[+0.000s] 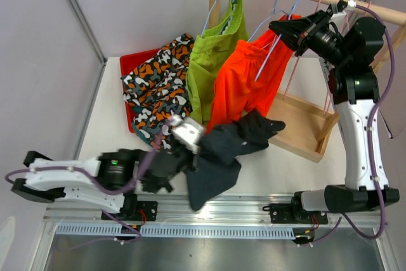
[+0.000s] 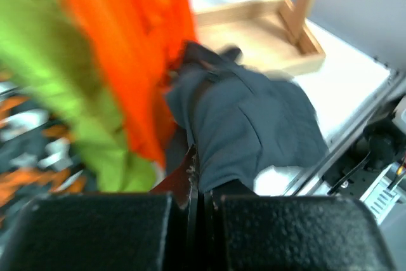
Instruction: Remove the shorts from the hanger
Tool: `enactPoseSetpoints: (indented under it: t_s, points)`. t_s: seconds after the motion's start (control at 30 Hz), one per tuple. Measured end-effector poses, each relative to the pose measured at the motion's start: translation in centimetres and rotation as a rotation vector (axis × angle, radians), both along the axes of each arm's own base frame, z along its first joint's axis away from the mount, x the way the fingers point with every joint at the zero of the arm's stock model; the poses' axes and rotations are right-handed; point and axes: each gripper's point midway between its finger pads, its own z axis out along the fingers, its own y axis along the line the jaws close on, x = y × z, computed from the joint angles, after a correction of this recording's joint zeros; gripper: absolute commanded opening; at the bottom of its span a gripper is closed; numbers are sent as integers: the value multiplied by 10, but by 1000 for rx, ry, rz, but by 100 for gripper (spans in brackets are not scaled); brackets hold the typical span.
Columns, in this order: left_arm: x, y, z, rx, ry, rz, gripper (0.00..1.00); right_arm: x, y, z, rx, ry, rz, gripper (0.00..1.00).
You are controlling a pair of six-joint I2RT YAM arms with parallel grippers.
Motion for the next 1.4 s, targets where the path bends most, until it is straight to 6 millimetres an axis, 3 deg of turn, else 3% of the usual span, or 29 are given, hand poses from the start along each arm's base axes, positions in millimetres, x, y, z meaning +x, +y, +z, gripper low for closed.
enactPoseSetpoints:
  t_s: [0.1,0.23,0.37,0.5,0.67,0.8,0.97,1.0,1.03,1.07,1.1,1.13,1.2,1.3,1.4]
  points:
    - [5,56,35,-50,27,113,0,32,-13,-9,-20,13,-45,0]
    - [21,122,53,-57,17,270,0,49,-20,-14,-37,11,-69,0]
    - [33,158,65,-25,-48,365,0,54,-21,-11,-54,-15,-79,0]
    - [50,181,79,-4,-129,451,0,57,-21,-18,-69,-20,-88,0]
    - [74,209,105,-18,-186,582,0,60,-23,-42,-92,11,-102,0]
    - [99,207,119,14,-216,629,0,61,-29,-55,-105,26,-119,0]
    - [151,210,129,60,-208,688,0,61,-36,-65,-107,35,-139,0]
    - [164,213,132,66,-203,705,0,60,-37,-66,-108,31,-140,4]
    - [177,215,136,67,-200,718,0,60,-37,-66,-109,28,-142,13]
    - [189,221,141,71,-198,740,0,58,-37,-66,-109,24,-142,27]
    - [201,222,148,69,-199,747,0,57,-37,-66,-109,23,-142,57]
    - [210,224,156,56,-208,754,0,54,-37,-69,-107,33,-138,68]
    - [236,231,174,37,-225,768,0,49,-39,-78,-114,47,-132,80]
    - [276,251,196,-4,-250,816,0,41,-44,-94,-118,81,-130,87]
    - [320,266,197,-33,-245,841,0,34,-52,-106,-120,107,-144,90]
